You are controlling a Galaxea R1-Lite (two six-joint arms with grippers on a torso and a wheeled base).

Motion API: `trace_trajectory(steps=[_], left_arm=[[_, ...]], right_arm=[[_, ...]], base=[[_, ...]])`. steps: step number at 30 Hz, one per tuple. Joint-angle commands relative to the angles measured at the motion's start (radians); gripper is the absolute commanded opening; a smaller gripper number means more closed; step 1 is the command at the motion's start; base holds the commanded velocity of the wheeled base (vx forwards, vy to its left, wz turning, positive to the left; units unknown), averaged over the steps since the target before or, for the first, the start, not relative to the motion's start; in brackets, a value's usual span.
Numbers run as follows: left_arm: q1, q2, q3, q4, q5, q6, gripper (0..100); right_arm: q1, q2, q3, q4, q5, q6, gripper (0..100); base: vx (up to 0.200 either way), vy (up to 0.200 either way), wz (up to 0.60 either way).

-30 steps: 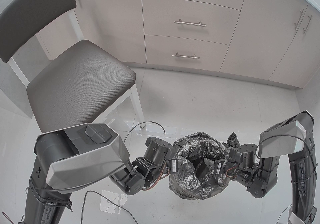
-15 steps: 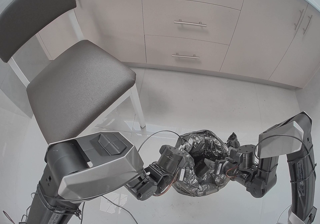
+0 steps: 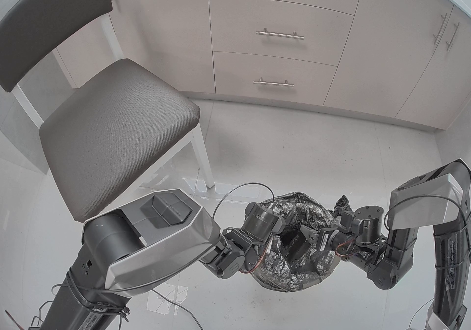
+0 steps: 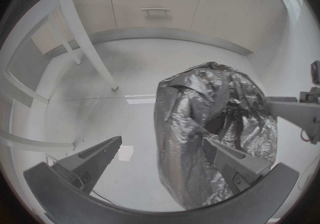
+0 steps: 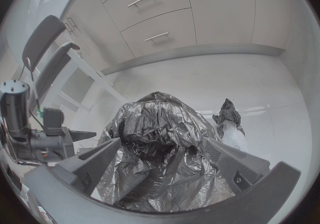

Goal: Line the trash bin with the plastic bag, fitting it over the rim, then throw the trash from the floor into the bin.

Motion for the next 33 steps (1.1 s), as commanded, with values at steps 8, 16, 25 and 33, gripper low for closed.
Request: trace_trajectory(steps=[8,16,25,33], left_arm=[[0.030,0.047,-0.082,0.099,0.031,0.002,100],[0.026,0.054,-0.168,0.260,0.077,-0.001,100],[0.001,0.042,-0.168,0.284,0.105,-0.009,100],[-0.028,-0.035,-0.136,0.286,0.105,-0.078,100]], right_arm=[[0.001,-0.071,0.011,-0.018,-0.001,0.000,100],[-0.001,-0.070,0.011,-0.018,0.001,0.000,100],[-0.015,-0.022,-0.010,-0.018,-0.008,-0.006,100],[-0.061,0.027,-0.036,-0.018,-0.011,-0.032,100]], base=[[0.000,0.000,0.00],[0.000,0.000,0.00],[0.000,0.000,0.00],[0.000,0.000,0.00]])
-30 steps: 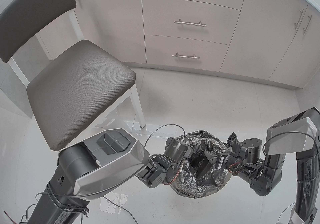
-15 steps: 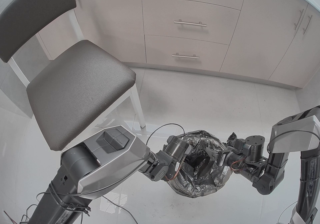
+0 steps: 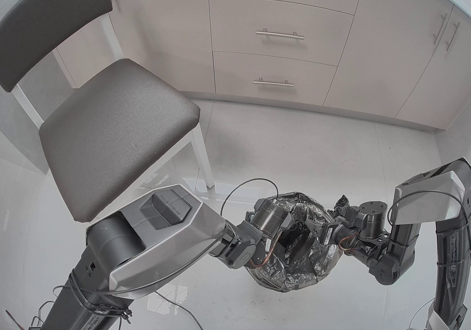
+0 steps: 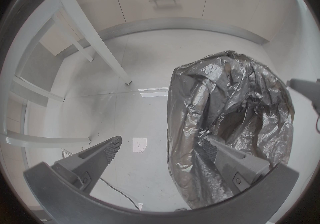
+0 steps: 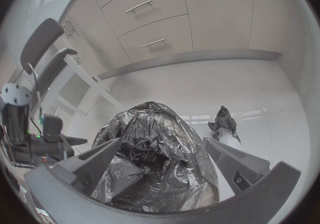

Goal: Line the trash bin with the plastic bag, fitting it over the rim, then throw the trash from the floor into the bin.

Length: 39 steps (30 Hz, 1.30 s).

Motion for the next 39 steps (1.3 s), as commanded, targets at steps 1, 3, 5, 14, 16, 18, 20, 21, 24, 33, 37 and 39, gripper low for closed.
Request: trace_trajectory(steps=[1,3,5,14,16,18,20,21,24,33,37,39], left_arm=[[-0.023,-0.074,0.040,-0.003,-0.001,-0.026,100],[-0.033,-0.093,0.062,-0.009,-0.003,-0.043,100],[-0.034,-0.102,0.071,-0.011,-0.006,-0.058,100],[-0.025,-0.096,0.102,-0.023,-0.083,-0.110,100],[-0.025,-0.091,0.135,-0.063,-0.115,-0.147,100],[-0.023,-0.091,0.163,-0.095,-0.135,-0.145,100],[-0.025,-0.093,0.175,-0.107,-0.138,-0.142,100],[-0.025,-0.094,0.175,-0.107,-0.138,-0.142,100],[-0.026,-0.094,0.174,-0.107,-0.138,-0.142,100],[-0.028,-0.086,0.172,-0.109,-0.138,-0.142,100],[-0.028,-0.085,0.172,-0.109,-0.138,-0.142,100],[-0.028,-0.083,0.172,-0.109,-0.138,-0.142,100]], right_arm=[[-0.040,0.048,-0.023,-0.018,-0.001,-0.016,100],[-0.054,0.066,-0.043,-0.018,-0.001,-0.011,100],[-0.064,0.066,-0.050,-0.018,-0.001,-0.005,100],[-0.071,0.048,-0.052,-0.018,0.001,-0.002,100],[-0.078,0.059,-0.073,-0.018,-0.005,0.018,100],[-0.086,0.060,-0.090,-0.018,-0.025,0.052,100],[-0.087,0.060,-0.102,-0.018,-0.045,0.073,100],[-0.087,0.060,-0.104,-0.018,-0.047,0.076,100],[-0.087,0.080,-0.110,-0.018,-0.048,0.078,100],[-0.114,0.106,-0.142,-0.018,-0.050,0.079,100],[-0.117,0.122,-0.156,-0.018,-0.051,0.079,100],[-0.130,0.131,-0.162,-0.018,-0.050,0.081,100]], base=[[0.000,0.000,0.00],[0.000,0.000,0.00],[0.000,0.000,0.00],[0.000,0.000,0.00],[0.000,0.000,0.00],[0.000,0.000,0.00],[0.000,0.000,0.00],[0.000,0.000,0.00],[0.000,0.000,0.00],[0.000,0.000,0.00],[0.000,0.000,0.00],[0.000,0.000,0.00]])
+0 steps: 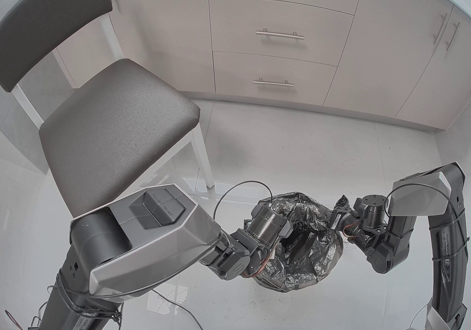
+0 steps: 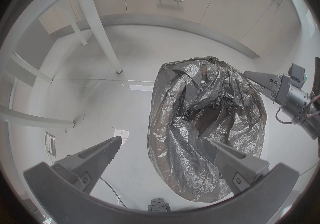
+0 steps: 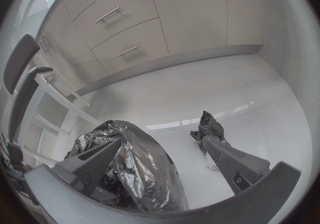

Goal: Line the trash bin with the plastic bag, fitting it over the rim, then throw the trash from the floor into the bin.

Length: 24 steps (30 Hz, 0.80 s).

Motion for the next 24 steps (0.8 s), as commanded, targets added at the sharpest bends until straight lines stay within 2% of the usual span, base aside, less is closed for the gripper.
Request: trace_trajectory(steps=[1,11,17,24], left_arm=[[0.000,0.004,-0.001,0.000,0.001,0.000,100],[0.000,0.005,-0.002,0.000,0.002,0.000,100],[0.000,0.005,-0.004,0.000,0.002,0.000,100],[0.000,0.004,-0.002,-0.002,0.002,-0.002,100]], right_arm=[[-0.015,0.019,-0.009,-0.018,0.001,0.001,100],[-0.024,0.048,-0.026,-0.018,0.001,0.004,100],[-0.075,0.073,-0.059,-0.018,0.000,0.003,100],[-0.090,0.102,-0.079,-0.018,0.001,0.001,100]], base=[[0.000,0.000,0.00],[0.000,0.000,0.00],[0.000,0.000,0.00],[0.000,0.000,0.00]])
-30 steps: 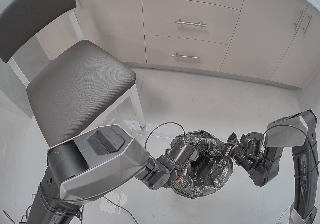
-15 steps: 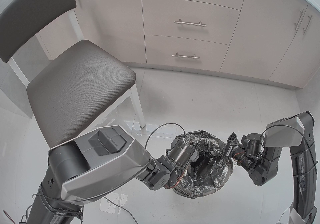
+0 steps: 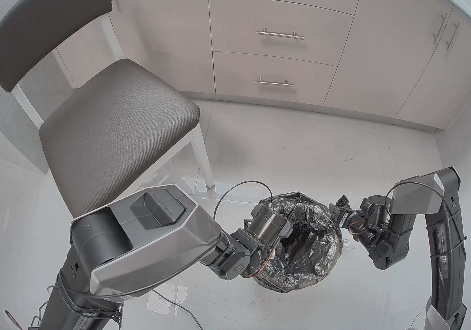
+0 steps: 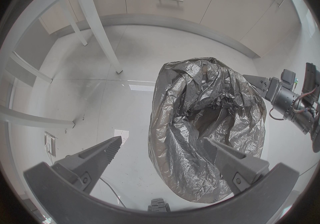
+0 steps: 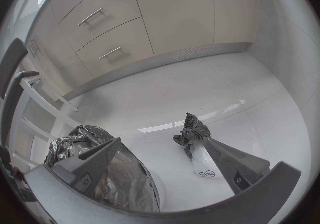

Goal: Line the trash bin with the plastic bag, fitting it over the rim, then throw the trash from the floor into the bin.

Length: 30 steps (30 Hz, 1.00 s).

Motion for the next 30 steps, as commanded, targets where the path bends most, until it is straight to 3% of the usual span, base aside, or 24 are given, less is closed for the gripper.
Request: trace_trajectory(steps=[1,15,18,21,23,28,30], left_arm=[[0.000,0.001,0.001,-0.001,0.001,-0.001,100],[0.003,0.001,0.001,-0.008,0.001,-0.006,100],[0.003,0.001,0.003,-0.013,0.001,-0.007,100],[0.004,-0.001,0.006,-0.013,0.001,-0.011,100],[0.004,-0.001,0.007,-0.013,-0.001,-0.011,100],[0.004,0.001,0.003,-0.013,-0.001,-0.009,100],[0.004,0.002,0.003,-0.013,-0.001,-0.009,100]], right_arm=[[-0.005,0.027,-0.008,-0.018,0.001,-0.002,100],[-0.003,-0.095,0.046,-0.018,0.016,-0.002,100],[-0.003,-0.127,0.104,-0.018,0.070,-0.019,100],[-0.029,-0.147,0.183,-0.018,0.231,-0.123,100],[-0.055,-0.145,0.204,-0.018,0.297,-0.174,100],[-0.063,-0.130,0.215,-0.018,0.307,-0.209,100],[-0.072,-0.102,0.222,-0.018,0.309,-0.280,100]], base=[[0.000,0.000,0.00],[0.000,0.000,0.00],[0.000,0.000,0.00],[0.000,0.000,0.00],[0.000,0.000,0.00],[0.000,0.000,0.00],[0.000,0.000,0.00]])
